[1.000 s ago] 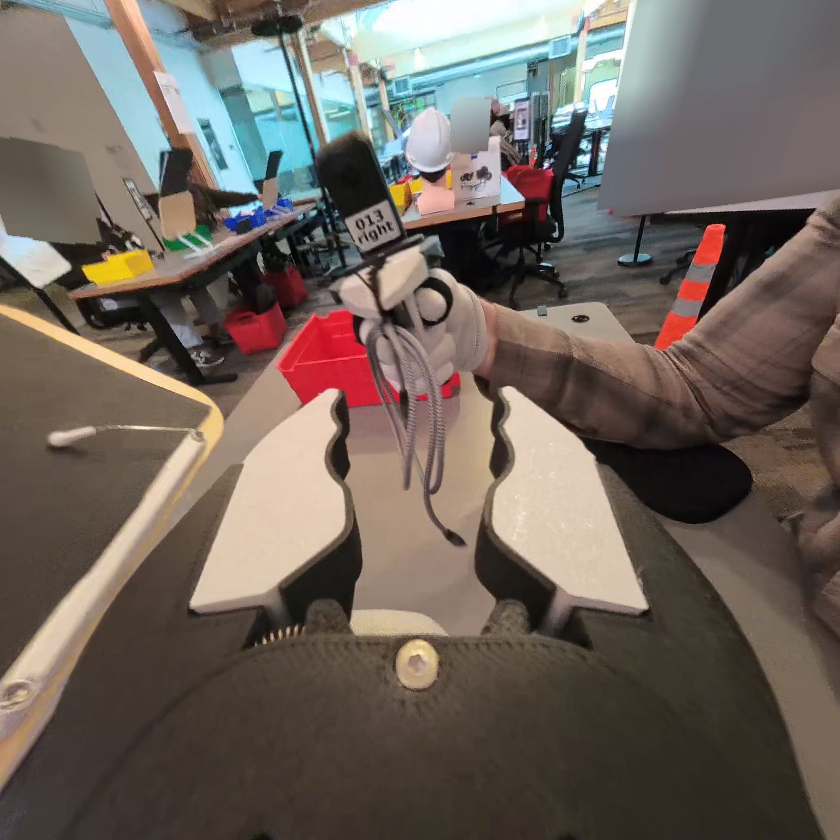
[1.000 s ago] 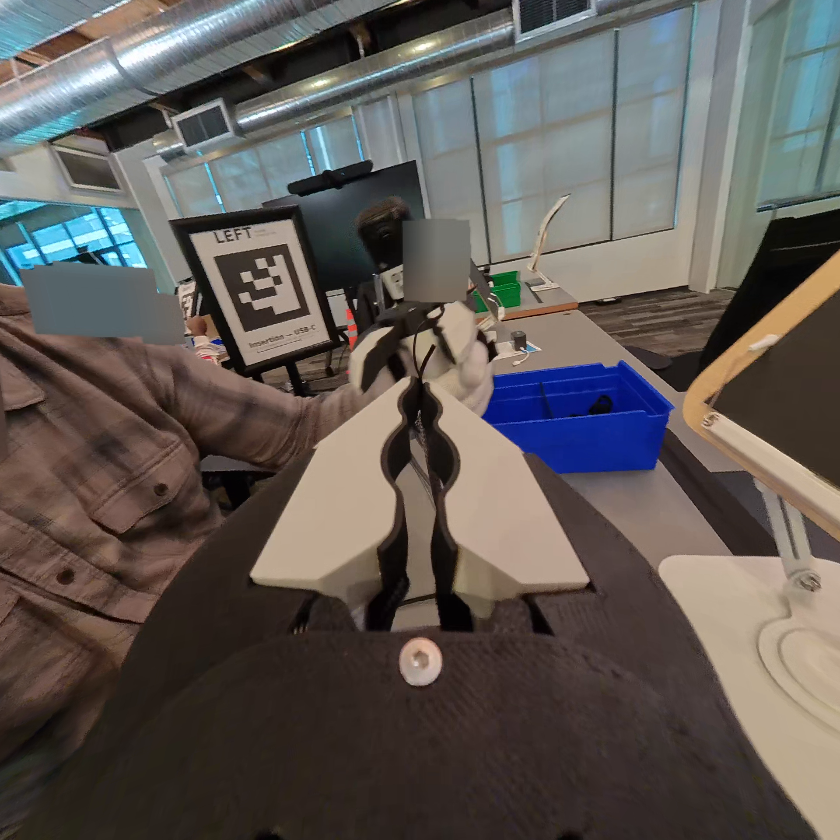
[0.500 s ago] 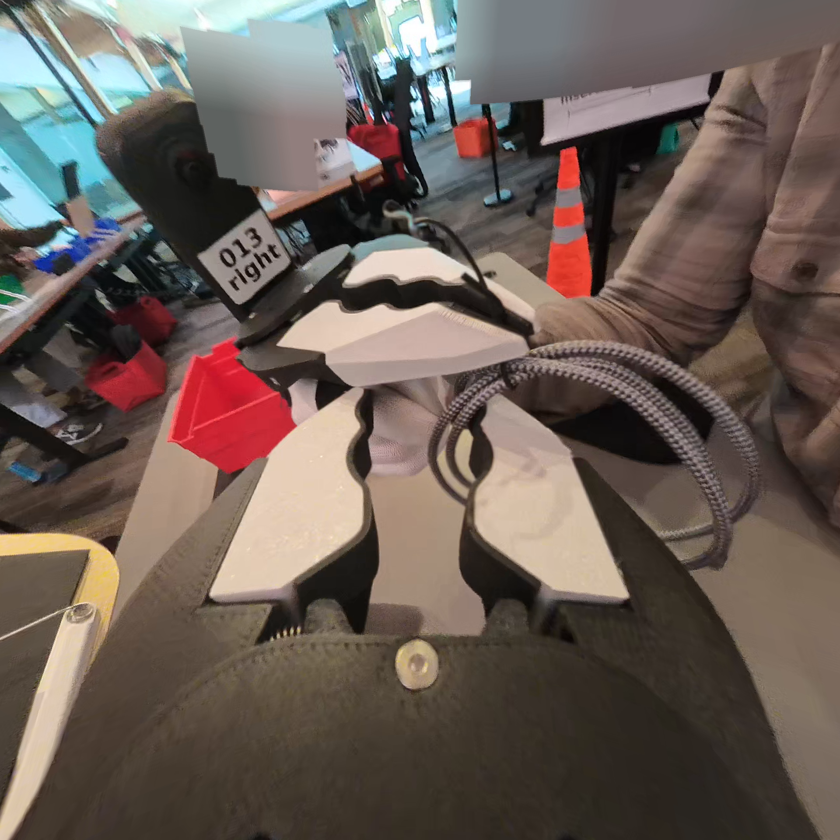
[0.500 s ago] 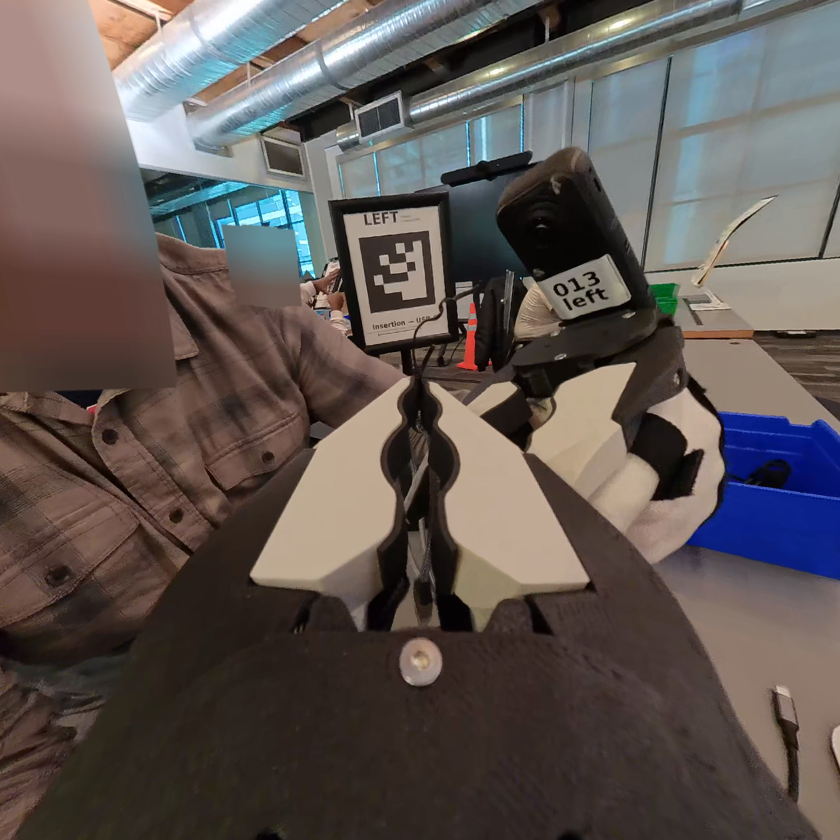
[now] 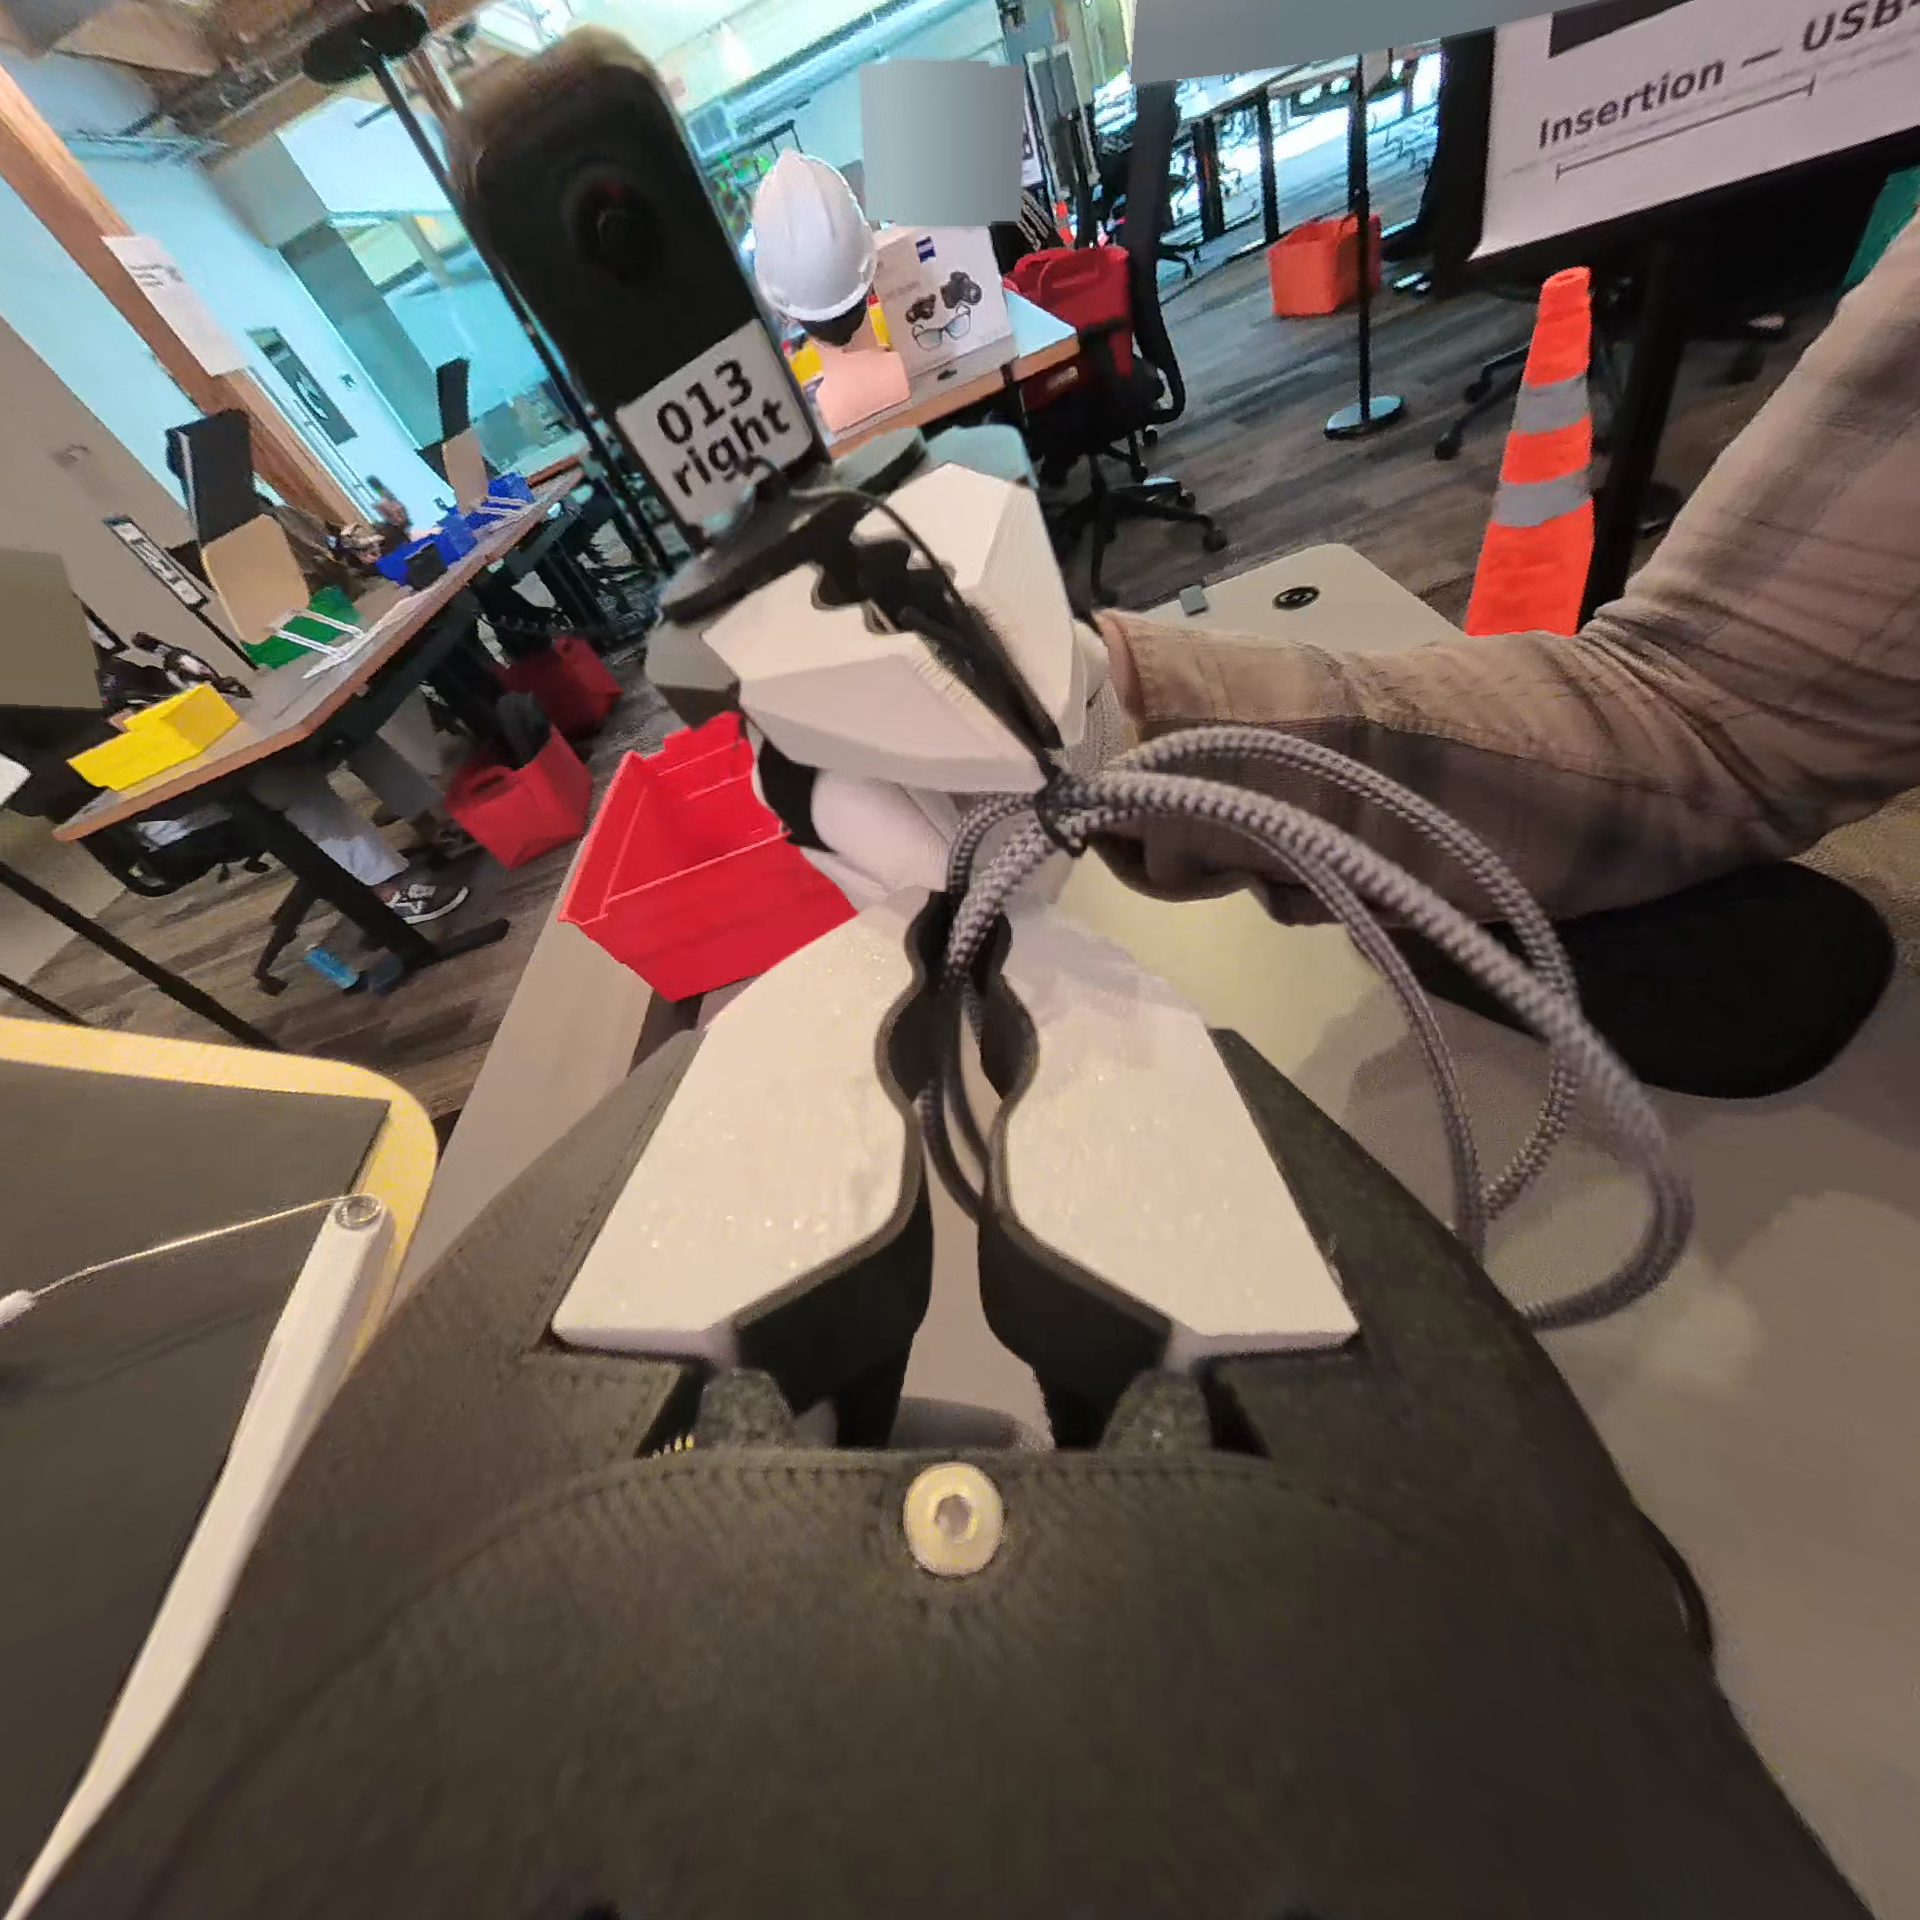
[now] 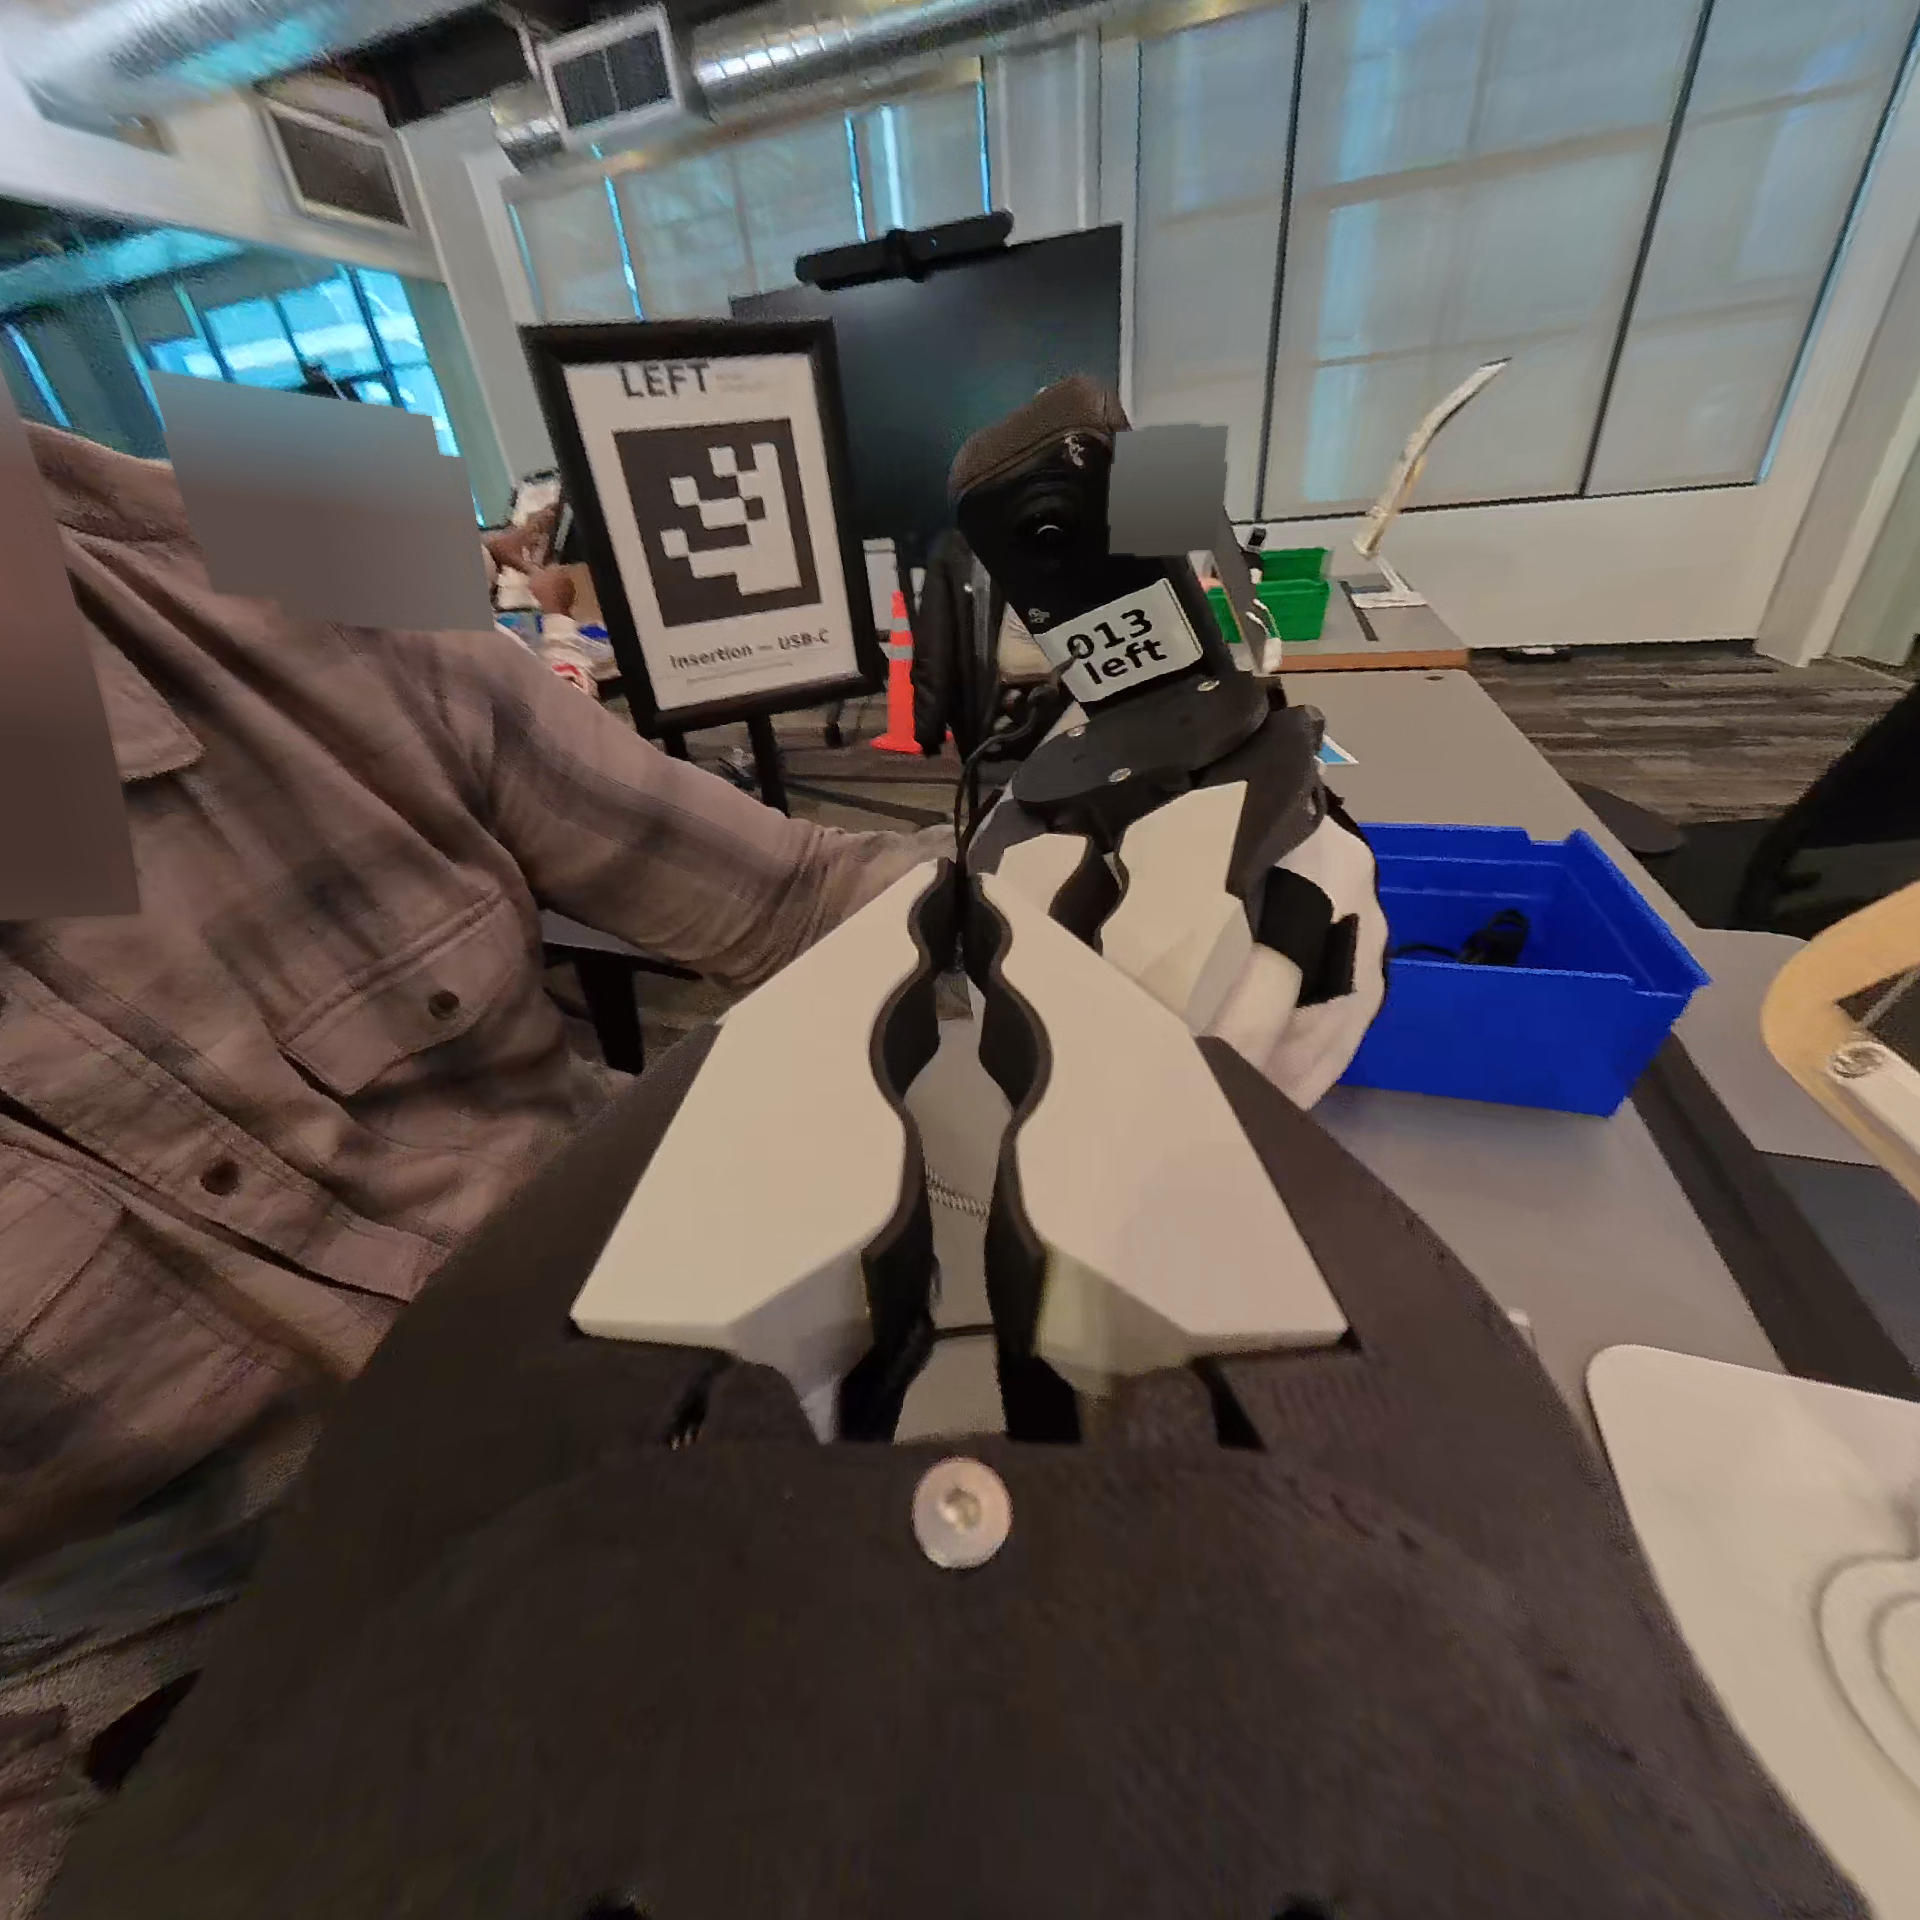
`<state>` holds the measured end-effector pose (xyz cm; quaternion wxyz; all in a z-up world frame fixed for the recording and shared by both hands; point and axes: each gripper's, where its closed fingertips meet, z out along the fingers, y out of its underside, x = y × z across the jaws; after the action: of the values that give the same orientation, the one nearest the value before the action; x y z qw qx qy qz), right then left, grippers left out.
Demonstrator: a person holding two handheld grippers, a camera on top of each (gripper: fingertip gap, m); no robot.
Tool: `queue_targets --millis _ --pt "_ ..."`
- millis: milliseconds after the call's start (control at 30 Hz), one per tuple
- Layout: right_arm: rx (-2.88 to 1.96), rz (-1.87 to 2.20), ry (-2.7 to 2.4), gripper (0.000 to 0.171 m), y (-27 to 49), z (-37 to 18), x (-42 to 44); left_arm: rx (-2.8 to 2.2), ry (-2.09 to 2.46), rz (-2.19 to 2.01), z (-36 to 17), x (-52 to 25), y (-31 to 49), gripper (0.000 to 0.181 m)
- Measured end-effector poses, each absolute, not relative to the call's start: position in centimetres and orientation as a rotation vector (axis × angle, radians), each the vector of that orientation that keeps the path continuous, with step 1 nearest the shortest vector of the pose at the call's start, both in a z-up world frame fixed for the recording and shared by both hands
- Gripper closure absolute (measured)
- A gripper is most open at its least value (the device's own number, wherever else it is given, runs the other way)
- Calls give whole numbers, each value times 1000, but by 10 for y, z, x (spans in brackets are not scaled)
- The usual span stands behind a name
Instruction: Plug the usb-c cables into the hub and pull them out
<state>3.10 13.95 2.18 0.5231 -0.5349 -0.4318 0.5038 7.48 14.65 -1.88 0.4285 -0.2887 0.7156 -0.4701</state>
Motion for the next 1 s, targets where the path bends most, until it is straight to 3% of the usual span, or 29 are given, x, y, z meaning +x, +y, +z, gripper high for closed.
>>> queue_targets --millis 233,467,800,1000 --pt "-1317 1173 -985 171 144 23 43 -762 1660 -1112 -12 78 157 178" --pt "-1448 1063 -825 171 172 12 73 -919 1546 -787 -8 75 186 177" --pt "-1550 887 -727 171 193 8 85 -982 1431 -608 2 81 170 177" --pt "-1595 795 -745 171 197 6 77 -830 1355 -227 -5 94 161 175"
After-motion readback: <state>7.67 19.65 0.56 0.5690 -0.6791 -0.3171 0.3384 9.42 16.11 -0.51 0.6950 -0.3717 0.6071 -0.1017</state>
